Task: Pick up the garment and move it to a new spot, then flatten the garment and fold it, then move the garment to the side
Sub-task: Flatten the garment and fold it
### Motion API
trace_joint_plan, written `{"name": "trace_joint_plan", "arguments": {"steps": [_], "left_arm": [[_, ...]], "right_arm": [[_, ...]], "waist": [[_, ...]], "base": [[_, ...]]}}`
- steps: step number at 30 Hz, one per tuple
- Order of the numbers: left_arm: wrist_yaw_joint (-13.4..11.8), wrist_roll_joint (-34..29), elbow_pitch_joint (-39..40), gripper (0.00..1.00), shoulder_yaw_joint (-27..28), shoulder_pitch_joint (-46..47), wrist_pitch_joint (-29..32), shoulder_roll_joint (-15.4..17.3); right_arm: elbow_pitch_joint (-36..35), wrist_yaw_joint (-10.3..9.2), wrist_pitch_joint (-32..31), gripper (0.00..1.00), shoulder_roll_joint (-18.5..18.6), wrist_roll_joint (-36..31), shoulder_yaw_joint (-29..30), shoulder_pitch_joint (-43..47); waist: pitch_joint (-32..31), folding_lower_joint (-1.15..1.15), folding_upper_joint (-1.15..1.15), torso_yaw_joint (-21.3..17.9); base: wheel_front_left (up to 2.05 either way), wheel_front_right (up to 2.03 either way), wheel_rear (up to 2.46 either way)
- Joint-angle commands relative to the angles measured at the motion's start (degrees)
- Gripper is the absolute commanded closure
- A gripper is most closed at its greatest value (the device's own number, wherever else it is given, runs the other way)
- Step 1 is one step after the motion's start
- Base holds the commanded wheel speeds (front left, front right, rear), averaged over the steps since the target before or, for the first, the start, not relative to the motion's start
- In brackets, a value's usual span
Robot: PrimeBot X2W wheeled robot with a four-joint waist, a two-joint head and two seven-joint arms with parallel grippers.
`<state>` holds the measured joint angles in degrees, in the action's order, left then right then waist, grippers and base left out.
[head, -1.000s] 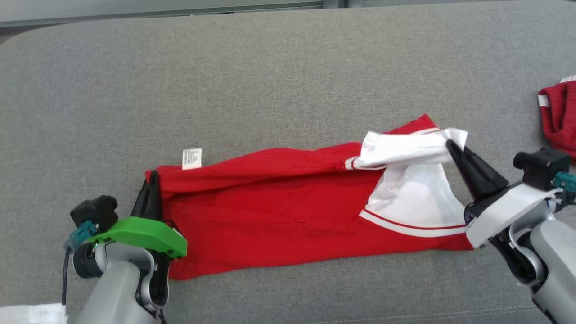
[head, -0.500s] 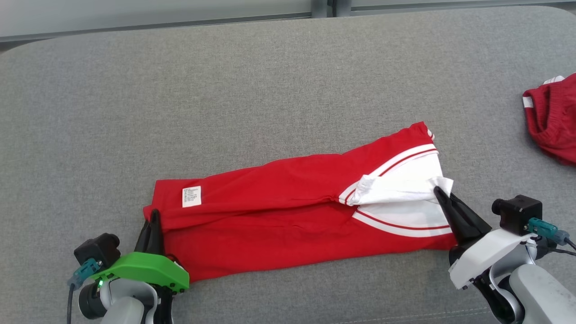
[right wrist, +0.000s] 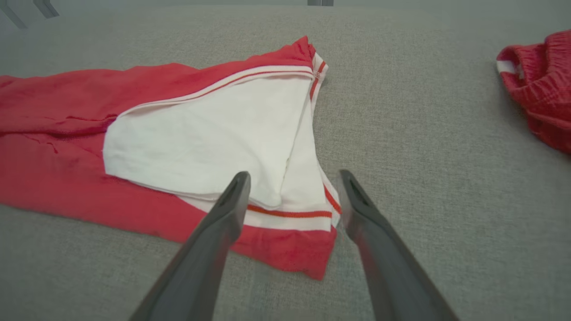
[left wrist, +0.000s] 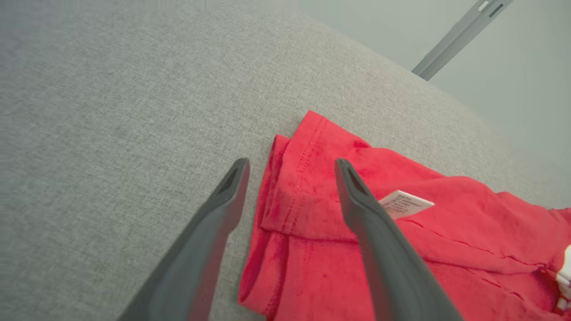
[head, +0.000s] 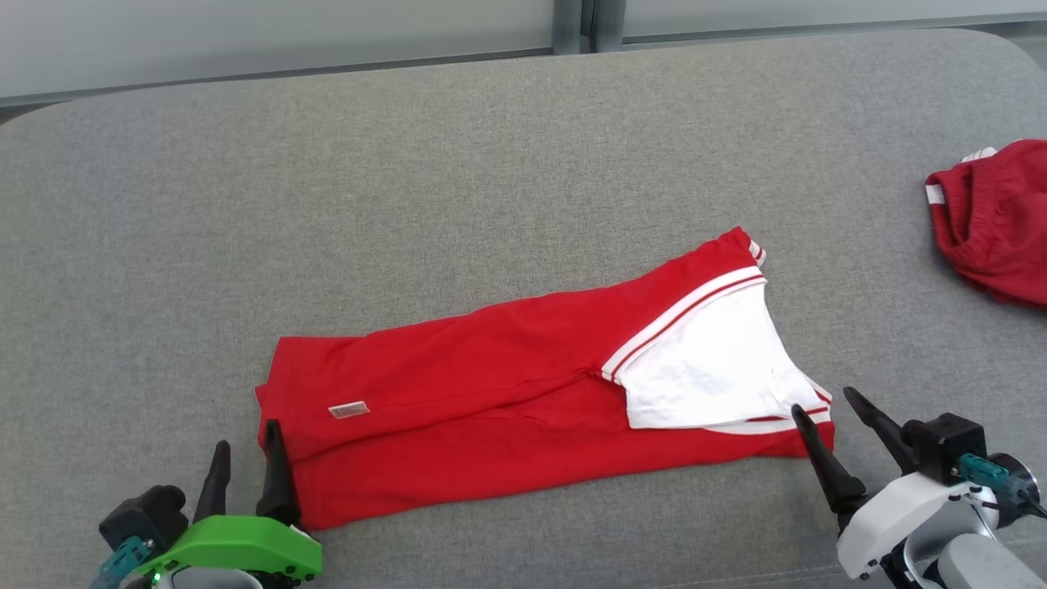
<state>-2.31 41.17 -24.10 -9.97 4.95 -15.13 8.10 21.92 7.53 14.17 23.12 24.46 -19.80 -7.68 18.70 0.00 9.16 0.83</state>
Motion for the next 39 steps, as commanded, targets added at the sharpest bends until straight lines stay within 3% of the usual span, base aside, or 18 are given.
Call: {"name": "trace_joint_plan", "arguments": {"steps": [1,10,19,25,39], "left_arm": [[-0.3,-0.9,1.0,0.0,0.7,-1.2,0.0,-0.1],[-1.3,-7.8,9.9,0.0,3.5,-3.4,0.0,-1.1],[-1.9,-11.3,13.0,0.0,2.4,-4.1,0.0,-1.7],[-2.7,-11.0,13.3,0.0,1.6,-5.3,0.3,-2.3],[-1.9,-9.5,15.4,0.0,0.9,-3.7,0.7,-2.7]], "right_arm": [[0.2,-0.08,0.3,0.0,-0.1,-0.4,0.8,1.0],[-2.0,-0.08,0.5,0.0,-0.7,-1.6,4.9,2.4],[-2.7,-0.08,-4.3,0.0,-0.5,-1.0,7.1,0.7],[1.7,-0.07,-10.1,0.0,-2.5,0.3,10.3,-1.2],[15.5,-0.08,-20.4,0.0,-5.7,1.3,13.6,-10.4]], "waist": [[-0.5,0.0,0.0,-0.3],[-3.6,0.0,0.0,-0.4],[-6.9,0.0,0.0,2.0],[-7.5,0.0,0.0,5.3],[-3.9,0.0,0.0,12.3]], "base": [[0.0,0.0,0.0],[0.0,0.0,0.0],[0.0,0.0,0.0],[0.0,0.0,0.0],[0.0,0.0,0.0]]}}
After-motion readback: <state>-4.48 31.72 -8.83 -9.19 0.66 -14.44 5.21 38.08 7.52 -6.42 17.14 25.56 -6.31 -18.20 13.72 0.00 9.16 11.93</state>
